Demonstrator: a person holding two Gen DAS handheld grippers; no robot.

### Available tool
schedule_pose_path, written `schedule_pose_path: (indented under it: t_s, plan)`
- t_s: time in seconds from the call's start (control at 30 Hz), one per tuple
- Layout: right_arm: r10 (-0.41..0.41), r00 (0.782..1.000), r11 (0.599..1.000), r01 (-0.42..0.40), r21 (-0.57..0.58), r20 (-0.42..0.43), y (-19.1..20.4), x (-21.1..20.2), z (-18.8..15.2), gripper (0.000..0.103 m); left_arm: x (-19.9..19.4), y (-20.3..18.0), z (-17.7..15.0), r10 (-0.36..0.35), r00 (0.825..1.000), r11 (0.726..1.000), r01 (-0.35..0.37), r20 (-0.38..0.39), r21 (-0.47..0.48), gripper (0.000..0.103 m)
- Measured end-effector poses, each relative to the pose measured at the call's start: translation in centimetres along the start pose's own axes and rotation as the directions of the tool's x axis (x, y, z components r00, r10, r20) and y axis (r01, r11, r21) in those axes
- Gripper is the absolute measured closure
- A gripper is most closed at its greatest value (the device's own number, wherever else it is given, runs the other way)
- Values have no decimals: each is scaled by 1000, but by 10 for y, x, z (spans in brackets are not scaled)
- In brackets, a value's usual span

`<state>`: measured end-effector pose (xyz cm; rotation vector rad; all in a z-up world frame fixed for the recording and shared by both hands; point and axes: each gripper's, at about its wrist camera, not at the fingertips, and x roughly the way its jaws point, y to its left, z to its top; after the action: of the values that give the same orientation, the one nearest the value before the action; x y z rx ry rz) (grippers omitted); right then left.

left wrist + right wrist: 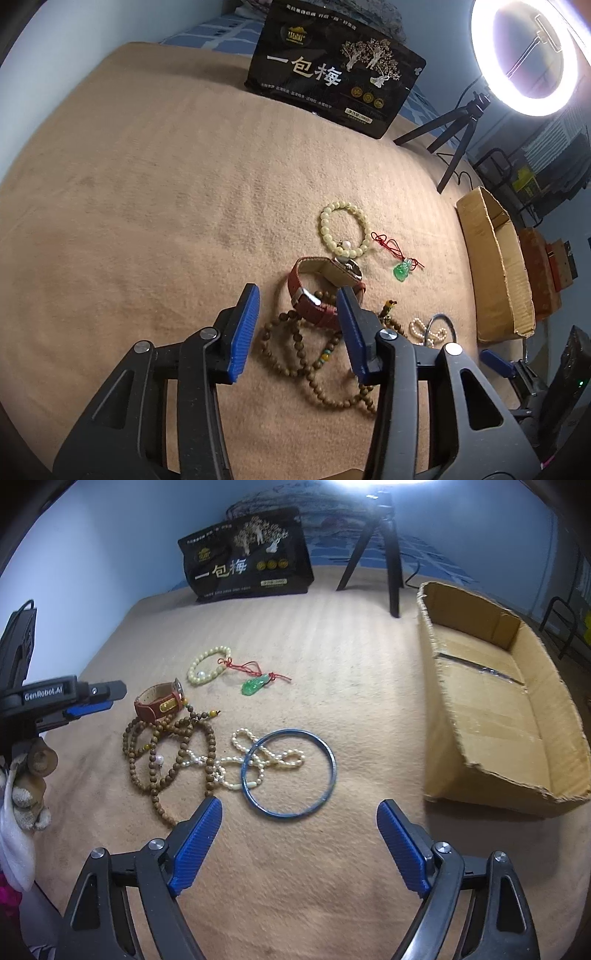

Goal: Organize jewelry
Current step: 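Move left tool to the brown leather watch while right tool approaches the blue bangle, then close left tool on the watch strap while right tool closes on the blue bangle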

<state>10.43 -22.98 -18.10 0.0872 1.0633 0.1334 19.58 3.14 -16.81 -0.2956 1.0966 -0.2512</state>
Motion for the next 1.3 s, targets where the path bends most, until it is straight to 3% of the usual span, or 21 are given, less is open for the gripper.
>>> schedule_pose_path:
  t_s: [0.3,0.87,1.07,1.1,1.3]
  plan:
    - [-16,999,1000,16,7,-36,4,24,10,16,25,-2,8,-23,999,1000,23,-41,7,69]
    - [-66,997,998,65,-4,-49,10,40,20,16,49,-4,12,-23,997,1000,24,-71,10,74]
    - [-64,997,998,63,-26,-45,14,41,24,29,52,-3,16,-19,997,1000,20,-75,8,79]
    - [-63,997,998,62,-26,-45,13,41,23,29,52,-4,16,-14,997,1000,15,-73,9,87]
    - [-54,998,998,53,-26,-38,12,39,21,30,55,-5,16,-2,998,1000,3,-63,11,93]
